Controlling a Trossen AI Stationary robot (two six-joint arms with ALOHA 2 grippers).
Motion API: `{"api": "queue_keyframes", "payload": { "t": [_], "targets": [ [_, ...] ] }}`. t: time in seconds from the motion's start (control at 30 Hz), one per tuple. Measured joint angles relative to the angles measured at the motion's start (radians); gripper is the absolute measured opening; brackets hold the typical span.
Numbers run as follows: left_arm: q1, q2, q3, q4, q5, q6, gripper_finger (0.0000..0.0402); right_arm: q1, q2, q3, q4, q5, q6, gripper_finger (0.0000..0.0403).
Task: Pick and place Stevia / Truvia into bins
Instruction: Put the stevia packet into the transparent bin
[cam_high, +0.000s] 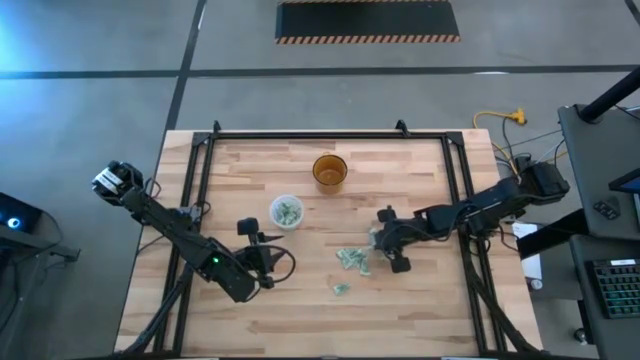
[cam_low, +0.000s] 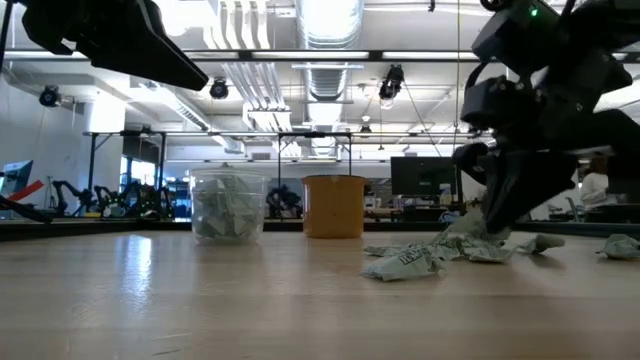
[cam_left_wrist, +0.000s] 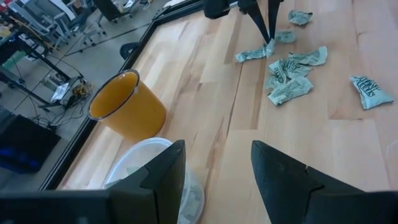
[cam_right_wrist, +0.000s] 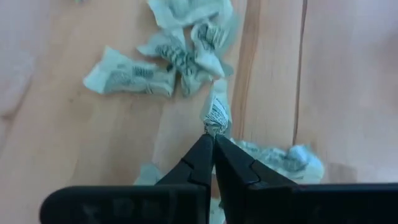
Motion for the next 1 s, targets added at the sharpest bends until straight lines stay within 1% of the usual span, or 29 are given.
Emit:
{"api": "queue_keyframes", "payload": {
  "t": [0.13, 0.27, 0.3, 0.43, 0.57, 0.67, 0.73, 0.8, 0.9, 0.93, 1.0],
  "targets": [
    [0.0, 0.0, 0.0, 0.0, 0.0, 0.001, 0.0167, 0.0, -0.031, 0.026, -0.004, -0.022, -0.024, 0.0009],
    [0.0, 0.0, 0.0, -0.002, 0.0, 0.002, 0.0167, 0.0, -0.065, 0.057, 0.01, -0.026, -0.097, 0.0009],
    [0.0, 0.0, -0.001, -0.002, 0.0, 0.003, 0.0167, -0.001, -0.069, 0.066, 0.035, -0.02, -0.124, 0.0009],
    [0.0, 0.0, -0.001, 0.0, 0.0, 0.023, 0.0167, -0.013, -0.063, 0.083, 0.19, 0.068, -0.256, 0.0009],
    [0.0, 0.0, -0.001, -0.003, 0.0, 0.025, 0.0167, -0.061, -0.025, 0.093, 0.359, 0.078, -0.355, 0.0009],
    [0.0, 0.0, -0.001, -0.028, 0.019, 0.025, 0.0167, -0.106, 0.014, 0.111, 0.446, 0.078, -0.396, 0.0009],
    [0.0, -0.001, -0.001, -0.052, 0.087, 0.025, 0.0167, -0.136, 0.049, 0.133, 0.48, 0.076, -0.403, 0.0009],
    [0.0, -0.001, -0.001, -0.068, 0.199, 0.024, 0.0167, -0.163, 0.091, 0.166, 0.485, 0.051, -0.405, 0.0009],
    [-0.002, 0.0, -0.002, -0.069, 0.377, 0.017, 0.0167, -0.201, 0.176, 0.239, 0.491, -0.046, -0.406, 0.0009],
    [-0.004, 0.0, -0.002, -0.069, 0.42, 0.01, 0.0167, -0.213, 0.208, 0.266, 0.489, -0.079, -0.407, 0.0009],
    [-0.011, 0.0, -0.002, -0.068, 0.459, -0.023, 0.0167, -0.23, 0.278, 0.329, 0.486, -0.117, -0.409, 0.0009]
  ]
}}
